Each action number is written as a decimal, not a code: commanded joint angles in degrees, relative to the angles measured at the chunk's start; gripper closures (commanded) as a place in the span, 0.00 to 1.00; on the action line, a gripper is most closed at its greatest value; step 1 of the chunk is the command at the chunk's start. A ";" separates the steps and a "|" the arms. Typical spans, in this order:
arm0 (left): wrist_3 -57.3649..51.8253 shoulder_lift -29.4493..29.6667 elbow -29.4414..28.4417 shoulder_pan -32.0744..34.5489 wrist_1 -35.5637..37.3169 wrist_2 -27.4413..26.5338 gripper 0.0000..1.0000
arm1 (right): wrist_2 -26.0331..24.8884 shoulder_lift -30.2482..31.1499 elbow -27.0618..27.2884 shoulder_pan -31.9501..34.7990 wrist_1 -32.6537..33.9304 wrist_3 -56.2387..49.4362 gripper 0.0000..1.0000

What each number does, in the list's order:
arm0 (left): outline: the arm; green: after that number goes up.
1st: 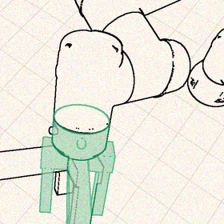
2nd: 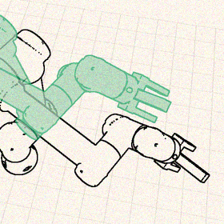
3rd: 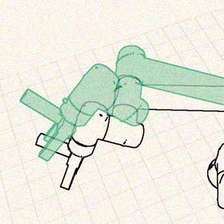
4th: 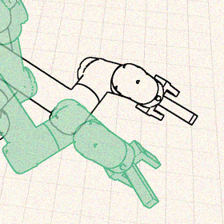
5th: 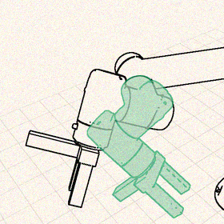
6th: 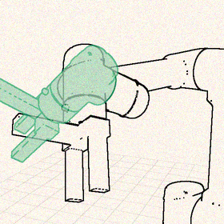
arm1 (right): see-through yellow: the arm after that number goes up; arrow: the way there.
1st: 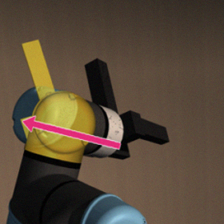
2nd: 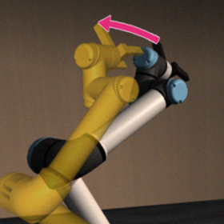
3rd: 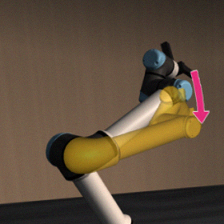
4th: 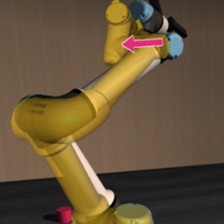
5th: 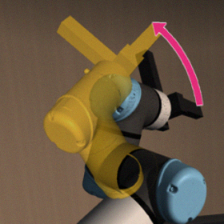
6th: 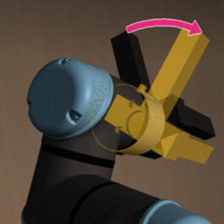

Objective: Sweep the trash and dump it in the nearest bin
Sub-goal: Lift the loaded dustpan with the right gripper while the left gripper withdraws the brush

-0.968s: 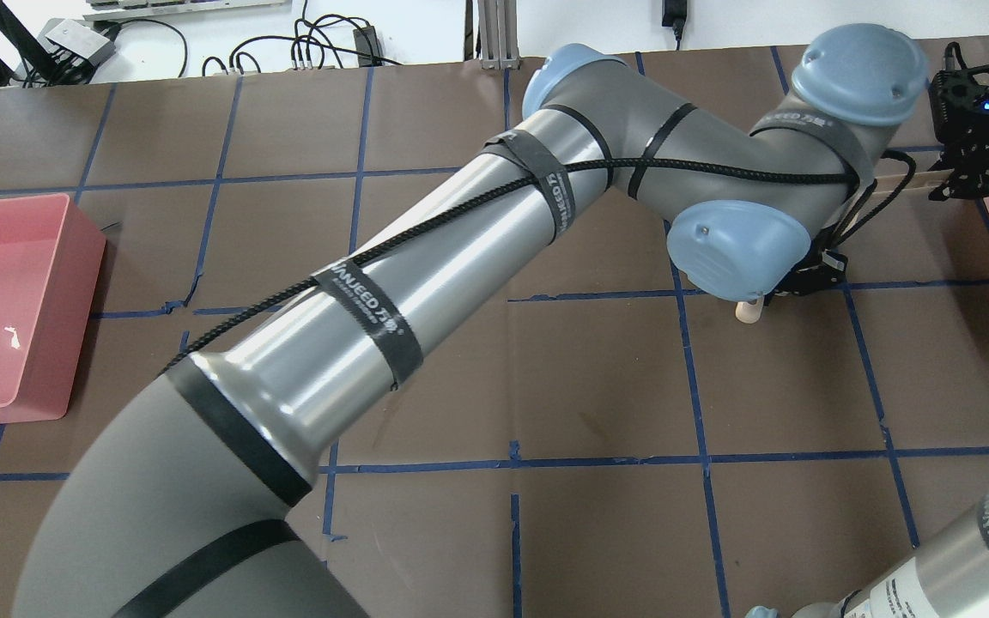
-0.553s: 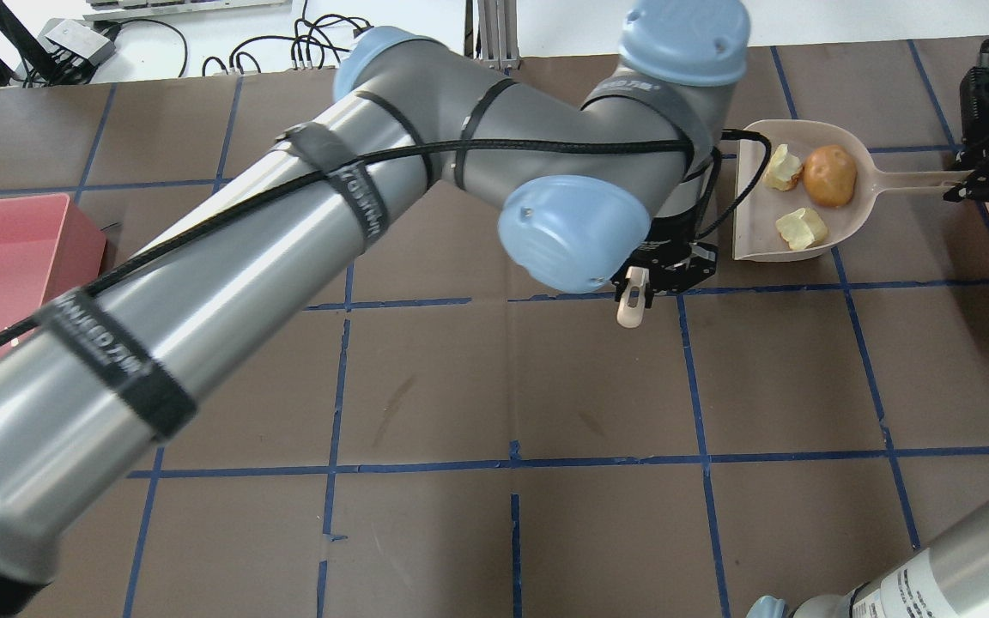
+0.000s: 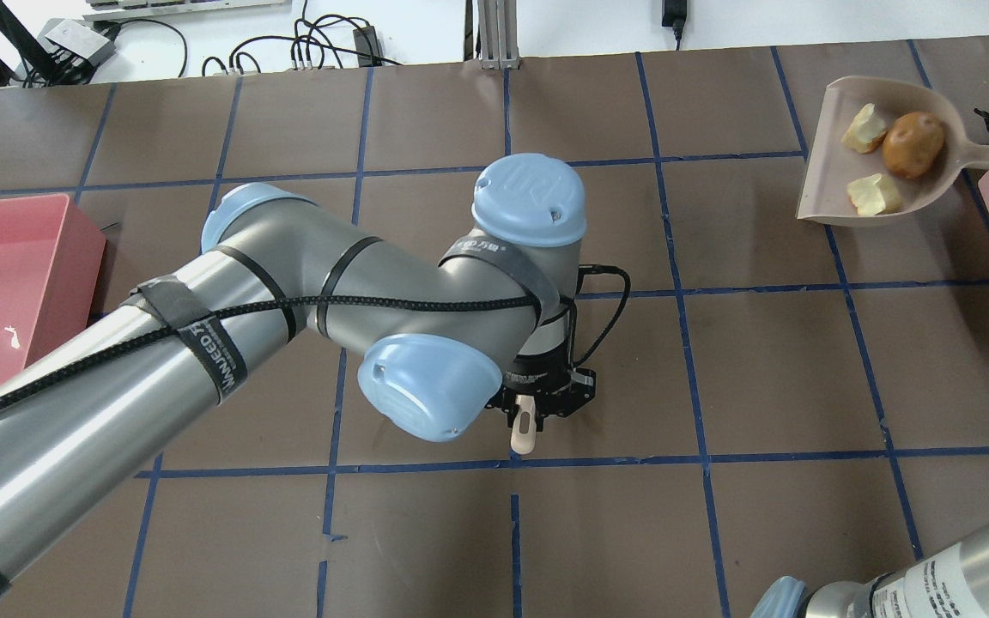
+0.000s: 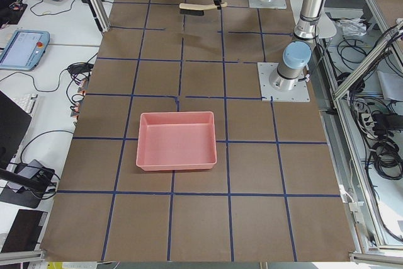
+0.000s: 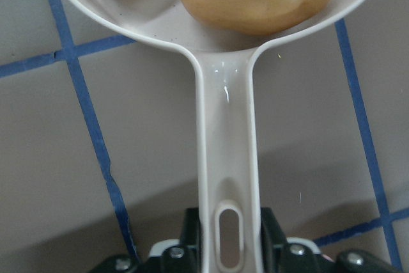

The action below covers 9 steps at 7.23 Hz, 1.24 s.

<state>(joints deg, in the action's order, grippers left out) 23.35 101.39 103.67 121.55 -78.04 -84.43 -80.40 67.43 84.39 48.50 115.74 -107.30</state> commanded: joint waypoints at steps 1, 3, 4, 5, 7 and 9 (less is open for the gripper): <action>1.96 -0.84 8.18 0.09 4.62 0.05 1.00 | 0.77 4.01 -5.61 -4.53 -7.70 2.09 1.00; 1.96 -3.03 9.62 0.27 5.00 -0.03 1.00 | 2.86 4.02 -9.40 -13.29 -12.20 2.18 1.00; 2.04 -2.34 9.71 0.53 7.35 -0.04 1.00 | 2.96 3.67 -11.16 -18.13 -13.95 2.01 1.00; 2.05 -1.99 9.80 0.53 9.90 -0.04 1.00 | 2.62 3.23 -12.83 -22.53 -14.23 0.09 1.00; 1.96 -2.24 11.89 0.79 10.79 -0.56 1.00 | 0.96 1.66 -13.28 -28.09 -12.57 -4.47 1.00; 1.96 -1.38 13.05 0.79 14.22 -0.48 1.00 | -6.84 1.12 -13.11 -27.15 -10.36 -5.55 1.00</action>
<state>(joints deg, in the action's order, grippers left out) 25.32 99.51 116.14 122.32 -65.36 -84.94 -82.96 68.74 71.24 21.05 104.53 -111.87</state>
